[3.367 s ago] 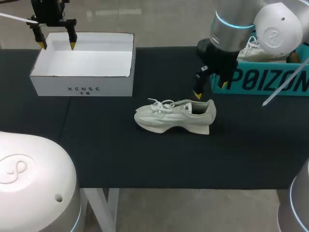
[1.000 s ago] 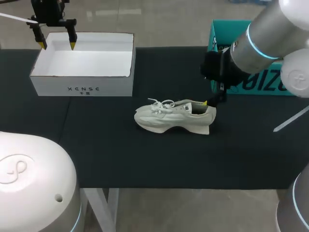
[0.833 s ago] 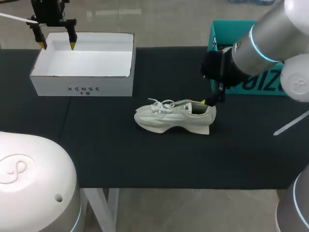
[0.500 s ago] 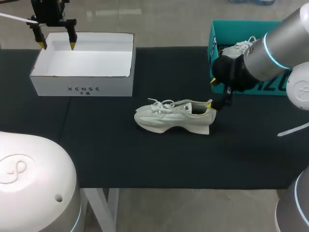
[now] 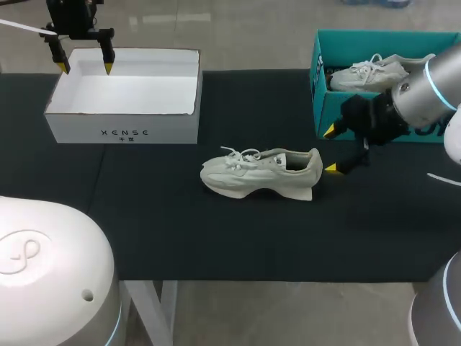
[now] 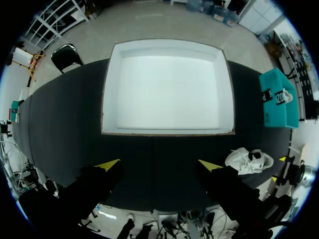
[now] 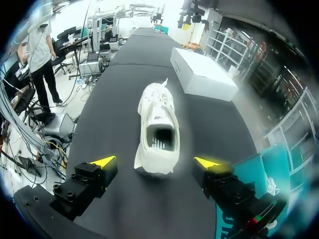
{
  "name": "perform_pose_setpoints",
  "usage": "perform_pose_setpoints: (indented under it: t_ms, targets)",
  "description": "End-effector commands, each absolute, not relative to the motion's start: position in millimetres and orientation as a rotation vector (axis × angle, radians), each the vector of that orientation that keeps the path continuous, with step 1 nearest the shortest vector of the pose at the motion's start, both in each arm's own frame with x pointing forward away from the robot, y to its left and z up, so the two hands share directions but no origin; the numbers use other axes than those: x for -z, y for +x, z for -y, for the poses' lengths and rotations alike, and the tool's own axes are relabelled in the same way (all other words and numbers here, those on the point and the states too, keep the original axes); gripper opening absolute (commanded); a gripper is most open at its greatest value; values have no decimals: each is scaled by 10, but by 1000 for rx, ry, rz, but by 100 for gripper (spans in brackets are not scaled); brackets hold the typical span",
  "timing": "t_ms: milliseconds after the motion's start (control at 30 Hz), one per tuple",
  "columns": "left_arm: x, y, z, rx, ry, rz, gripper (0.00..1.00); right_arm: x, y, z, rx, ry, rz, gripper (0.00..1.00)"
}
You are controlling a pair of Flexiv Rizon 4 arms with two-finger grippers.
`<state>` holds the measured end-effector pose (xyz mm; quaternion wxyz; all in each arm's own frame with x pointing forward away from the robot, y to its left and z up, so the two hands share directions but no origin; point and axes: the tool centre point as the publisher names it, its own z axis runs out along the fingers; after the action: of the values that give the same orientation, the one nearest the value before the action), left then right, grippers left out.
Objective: Take the shoe out of the shoebox, open the shoe tongue, remove and reinsert the insole, then place the shoe into the shoebox
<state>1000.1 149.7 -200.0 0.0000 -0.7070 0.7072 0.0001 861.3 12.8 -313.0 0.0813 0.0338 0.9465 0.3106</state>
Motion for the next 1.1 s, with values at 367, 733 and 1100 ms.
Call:
perform_pose_setpoints:
  t_ms: [367, 733, 1100]
  targets:
    - [2000, 10000, -1499, 0, -2221, -2222, 100, 3182, 8694, -113, -885, 129, -2858, 100]
    - [2000, 10000, -1499, 0, -2221, -2222, 100, 3721, 8675, 89, -1069, 251, -2776, 100]
    - [2000, 10000, -1499, 0, -2221, -2222, 100, 3915, 8696, -140, -1096, 202, -2778, 100]
